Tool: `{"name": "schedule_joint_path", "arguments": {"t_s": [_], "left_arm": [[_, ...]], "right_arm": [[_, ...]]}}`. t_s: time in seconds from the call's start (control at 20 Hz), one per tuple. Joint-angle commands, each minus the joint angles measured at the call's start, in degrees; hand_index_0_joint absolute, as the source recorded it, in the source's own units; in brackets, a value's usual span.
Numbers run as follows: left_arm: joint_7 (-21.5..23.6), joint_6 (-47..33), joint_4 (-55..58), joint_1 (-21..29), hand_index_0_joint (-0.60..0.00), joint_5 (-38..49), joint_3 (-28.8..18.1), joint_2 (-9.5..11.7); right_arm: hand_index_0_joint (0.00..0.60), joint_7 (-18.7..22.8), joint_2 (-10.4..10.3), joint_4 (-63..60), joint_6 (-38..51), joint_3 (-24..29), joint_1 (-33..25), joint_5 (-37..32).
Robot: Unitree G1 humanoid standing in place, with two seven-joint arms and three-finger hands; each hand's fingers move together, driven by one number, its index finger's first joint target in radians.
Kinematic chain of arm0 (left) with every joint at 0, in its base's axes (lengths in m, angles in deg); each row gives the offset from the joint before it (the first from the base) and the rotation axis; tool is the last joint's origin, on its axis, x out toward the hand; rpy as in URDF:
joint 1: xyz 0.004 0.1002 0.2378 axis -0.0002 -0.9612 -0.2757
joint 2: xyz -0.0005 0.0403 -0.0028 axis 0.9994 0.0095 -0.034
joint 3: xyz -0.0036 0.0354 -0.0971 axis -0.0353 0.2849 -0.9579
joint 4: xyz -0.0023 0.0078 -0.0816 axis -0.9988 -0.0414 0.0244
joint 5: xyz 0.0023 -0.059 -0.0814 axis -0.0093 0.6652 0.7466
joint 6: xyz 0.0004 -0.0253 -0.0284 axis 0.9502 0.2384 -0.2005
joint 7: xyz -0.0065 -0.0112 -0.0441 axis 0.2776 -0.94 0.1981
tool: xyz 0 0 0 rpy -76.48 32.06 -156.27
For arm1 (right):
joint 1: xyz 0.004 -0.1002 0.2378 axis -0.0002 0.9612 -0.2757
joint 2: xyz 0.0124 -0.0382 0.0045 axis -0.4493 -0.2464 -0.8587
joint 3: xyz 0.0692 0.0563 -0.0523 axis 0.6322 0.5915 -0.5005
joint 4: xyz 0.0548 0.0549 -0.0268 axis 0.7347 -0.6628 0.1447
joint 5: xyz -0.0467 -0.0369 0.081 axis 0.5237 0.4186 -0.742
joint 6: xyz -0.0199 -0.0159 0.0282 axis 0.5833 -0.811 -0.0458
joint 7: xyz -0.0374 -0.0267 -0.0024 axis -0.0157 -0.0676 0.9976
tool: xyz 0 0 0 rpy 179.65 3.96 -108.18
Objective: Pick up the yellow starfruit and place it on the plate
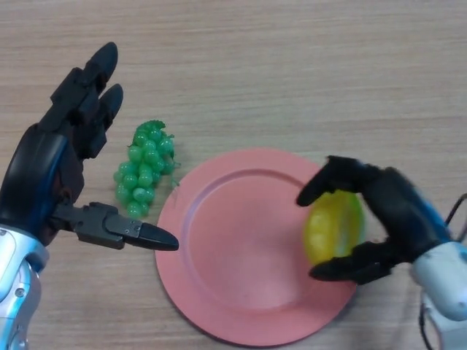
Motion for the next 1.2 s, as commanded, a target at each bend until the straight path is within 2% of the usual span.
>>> {"name": "schedule_joint_path", "arguments": {"t_s": [0.05,0.15,0.25,0.3,0.35,0.4,0.45,0.5,0.6,0.85,1.05,1.15,1.2], "left_arm": [[1.66,-6.27,3.49,1.54,0.0,2.68,-4.32,2.04],[1.86,-5.5,4.22,1.2,0.0,3.9,-5.3,2.28],[1.77,-5.09,4.73,1.25,0.0,4.53,-6.5,2.81],[1.28,-5.17,4.85,0.89,0.0,4.61,-7.06,3.03],[1.11,-5.17,4.85,0.82,0.0,4.57,-7.23,3.11],[1.05,-5.15,4.93,0.74,0.0,4.55,-7.33,3.12],[1.01,-5.08,5.03,0.67,0.0,4.58,-7.42,3.12],[0.92,-4.98,5.17,0.59,0.0,4.35,-7.57,3.17],[1.13,-4.81,5.21,0.99,0.0,3.85,-7.85,3.39],[1.76,-5.45,5.51,1.39,0.0,3.32,-7.44,3.36],[2.74,-6.42,4.86,2.01,0.0,2.85,-6.21,3.03],[2.63,-6.59,5.47,1.44,0.0,2.83,-5.57,2.61],[2.48,-5.49,6.21,1.23,0.0,2.92,-5.63,2.58]], "right_arm": [[0.6,5.24,-0.18,1.05,6.34,-1.32,-3.17,-3.37],[0.6,5.75,-0.24,-1.2,4.99,-4.53,-3.86,-6.38],[0.6,3.11,-0.25,-2.16,3.77,-6.33,-2.78,-6.35],[0.6,0.08,-0.25,-1.61,0.07,-7.59,-2.07,-6.12],[0.6,-0.26,-0.25,-1.77,-0.43,-7.94,-2.15,-6.1],[0.45,-0.3,-0.25,-1.92,-0.29,-8.06,-2.21,-6.1],[0.35,-0.36,-0.26,-2.07,-0.13,-8.15,-2.28,-6.07],[0.2,-0.47,-0.26,-2.33,0.12,-8.31,-2.6,-6.03],[0.0,0.18,-0.26,-3.32,1.38,-8.49,-3.88,-5.38],[0.0,1.81,-0.26,-2.18,0.3,-6.19,-6.01,-7.4],[0.0,-0.62,-0.26,4.66,-0.89,1.53,-7.21,-10.83],[0.0,-3.87,-0.26,9.24,-2.44,5.64,-6.33,-12.99],[0.0,-3.59,-0.07,11.73,-3.98,7.98,-5.82,-16.58]]}}
